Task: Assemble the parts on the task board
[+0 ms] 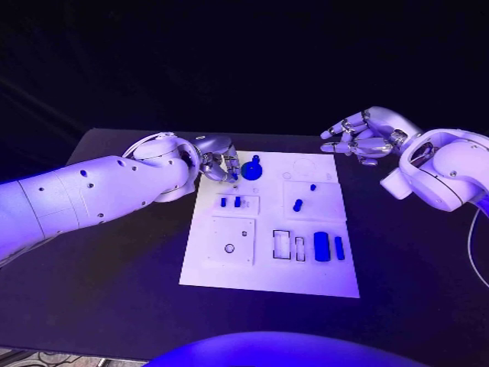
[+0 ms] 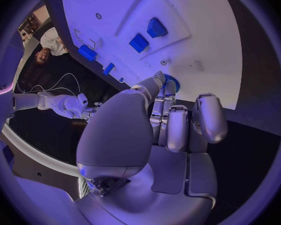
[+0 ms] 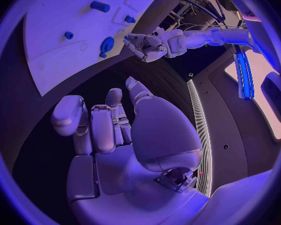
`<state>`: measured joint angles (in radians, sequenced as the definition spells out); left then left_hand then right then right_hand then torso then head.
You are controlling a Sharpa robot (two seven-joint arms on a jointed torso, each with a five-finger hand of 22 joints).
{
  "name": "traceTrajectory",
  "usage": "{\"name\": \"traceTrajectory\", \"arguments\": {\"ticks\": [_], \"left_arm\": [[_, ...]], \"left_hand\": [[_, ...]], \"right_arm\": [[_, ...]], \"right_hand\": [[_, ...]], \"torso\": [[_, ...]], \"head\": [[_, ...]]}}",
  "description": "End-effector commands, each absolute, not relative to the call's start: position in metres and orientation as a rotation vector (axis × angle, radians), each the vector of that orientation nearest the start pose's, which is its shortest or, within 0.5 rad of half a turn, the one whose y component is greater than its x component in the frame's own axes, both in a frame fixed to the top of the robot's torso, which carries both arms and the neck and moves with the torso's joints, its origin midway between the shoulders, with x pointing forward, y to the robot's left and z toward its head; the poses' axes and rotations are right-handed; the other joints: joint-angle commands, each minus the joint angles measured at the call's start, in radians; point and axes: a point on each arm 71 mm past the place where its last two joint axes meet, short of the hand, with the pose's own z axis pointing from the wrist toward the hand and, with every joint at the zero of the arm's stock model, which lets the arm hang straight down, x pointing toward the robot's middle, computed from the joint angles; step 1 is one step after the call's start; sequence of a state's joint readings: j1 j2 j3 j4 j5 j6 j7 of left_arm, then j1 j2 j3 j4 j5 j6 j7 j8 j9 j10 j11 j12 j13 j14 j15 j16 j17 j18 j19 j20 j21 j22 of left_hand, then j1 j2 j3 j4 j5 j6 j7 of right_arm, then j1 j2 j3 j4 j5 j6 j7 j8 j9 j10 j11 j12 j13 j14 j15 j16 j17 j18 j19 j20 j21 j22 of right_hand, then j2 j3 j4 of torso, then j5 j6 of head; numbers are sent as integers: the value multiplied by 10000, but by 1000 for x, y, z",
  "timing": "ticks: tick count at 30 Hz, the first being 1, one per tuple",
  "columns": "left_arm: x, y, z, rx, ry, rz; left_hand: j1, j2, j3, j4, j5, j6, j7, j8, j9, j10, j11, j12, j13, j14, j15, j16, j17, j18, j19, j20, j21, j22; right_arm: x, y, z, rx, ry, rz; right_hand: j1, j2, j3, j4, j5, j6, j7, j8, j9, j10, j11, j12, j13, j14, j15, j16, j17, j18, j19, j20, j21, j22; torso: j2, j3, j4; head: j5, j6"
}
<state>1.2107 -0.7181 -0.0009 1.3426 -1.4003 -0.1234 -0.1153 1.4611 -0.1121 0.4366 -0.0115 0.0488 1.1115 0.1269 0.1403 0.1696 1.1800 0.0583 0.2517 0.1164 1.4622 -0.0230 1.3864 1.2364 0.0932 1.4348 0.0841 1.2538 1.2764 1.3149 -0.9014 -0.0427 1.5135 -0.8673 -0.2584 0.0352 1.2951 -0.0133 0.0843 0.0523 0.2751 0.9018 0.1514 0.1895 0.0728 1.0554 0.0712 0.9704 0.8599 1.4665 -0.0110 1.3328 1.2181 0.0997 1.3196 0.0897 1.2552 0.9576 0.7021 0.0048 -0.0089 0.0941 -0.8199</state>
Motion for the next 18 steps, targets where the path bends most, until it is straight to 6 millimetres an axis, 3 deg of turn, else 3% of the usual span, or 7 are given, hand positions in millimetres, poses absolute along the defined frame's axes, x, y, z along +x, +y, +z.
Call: {"name": "traceTrajectory", "arguments": {"ticks": [1, 18], "left_arm": [[522, 191, -193, 1242, 18672, -6029], [521, 190, -204, 1402, 19245, -5926]], "left_hand": [[-90, 24, 60, -17, 43, 77, -12, -47, 3, 53, -16, -30, -11, 312, 16, 26, -8, -164, 83, -18, 30, 16], [-195, -86, 57, -43, 42, 69, -13, -108, -22, 82, -11, -131, -14, 297, 18, -22, -89, -141, 42, -16, -63, -55]], "right_arm": [[504, -231, -133, 2892, 16903, 9813], [504, -229, -134, 2837, 16948, 9856]], "right_hand": [[24, 47, 15, 37, 46, -6, 40, 42, -9, 48, -50, 11, -10, 301, -39, -49, -9, 132, 36, -24, -59, -15], [24, 47, 15, 37, 46, -6, 40, 42, -9, 48, -50, 11, -10, 301, -39, -49, -9, 132, 36, -24, -59, -15]], "torso": [[6, -4, -19], [3, 8, -23]], "head": [[34, -18], [37, -52]]}}
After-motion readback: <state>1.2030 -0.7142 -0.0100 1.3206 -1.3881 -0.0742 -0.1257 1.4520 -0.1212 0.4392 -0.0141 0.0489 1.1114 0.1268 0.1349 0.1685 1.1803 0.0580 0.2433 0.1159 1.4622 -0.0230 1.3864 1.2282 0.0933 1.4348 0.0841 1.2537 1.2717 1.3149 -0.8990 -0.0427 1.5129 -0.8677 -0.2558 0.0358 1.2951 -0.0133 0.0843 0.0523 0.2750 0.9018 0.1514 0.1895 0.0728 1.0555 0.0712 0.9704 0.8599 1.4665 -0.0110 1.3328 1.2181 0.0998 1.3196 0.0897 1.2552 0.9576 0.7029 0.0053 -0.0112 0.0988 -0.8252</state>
